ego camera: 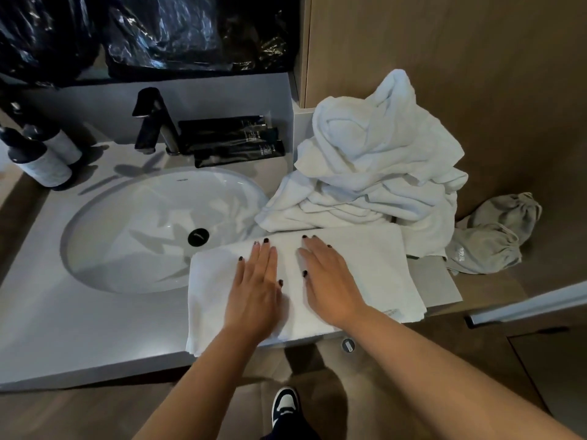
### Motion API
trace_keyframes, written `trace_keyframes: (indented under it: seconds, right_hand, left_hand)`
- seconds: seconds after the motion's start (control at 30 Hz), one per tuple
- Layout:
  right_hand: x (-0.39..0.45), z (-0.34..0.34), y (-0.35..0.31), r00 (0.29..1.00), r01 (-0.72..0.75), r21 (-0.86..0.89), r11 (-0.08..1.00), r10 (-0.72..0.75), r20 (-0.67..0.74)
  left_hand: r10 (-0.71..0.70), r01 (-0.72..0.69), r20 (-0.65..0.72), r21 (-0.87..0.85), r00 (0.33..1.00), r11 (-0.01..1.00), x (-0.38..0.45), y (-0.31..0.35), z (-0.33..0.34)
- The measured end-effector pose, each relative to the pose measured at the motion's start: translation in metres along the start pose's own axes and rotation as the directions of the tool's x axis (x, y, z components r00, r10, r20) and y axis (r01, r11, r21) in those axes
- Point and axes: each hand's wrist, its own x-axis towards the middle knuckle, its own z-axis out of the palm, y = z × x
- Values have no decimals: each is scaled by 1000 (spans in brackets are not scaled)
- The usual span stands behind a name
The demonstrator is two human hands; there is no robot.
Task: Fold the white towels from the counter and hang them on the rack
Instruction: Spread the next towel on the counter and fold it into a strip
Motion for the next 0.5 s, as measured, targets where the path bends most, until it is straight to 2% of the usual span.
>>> trace_keyframes:
  seconds: [0.1, 0.2, 0.5]
  right_hand:
    - [9, 10, 8, 989, 60, -144, 988, -39, 145]
    - [12, 6, 27, 969, 59, -198, 978, -9, 247]
    - [-2, -26, 98, 962, -66, -320, 945, 145, 231]
  left_hand:
    - [-16, 12, 107, 43, 994, 999, 5, -20, 10]
    - [-26, 19, 141, 50, 990, 999, 8, -31, 9]
    - [-107, 100, 170, 50, 980, 994, 3, -46, -4]
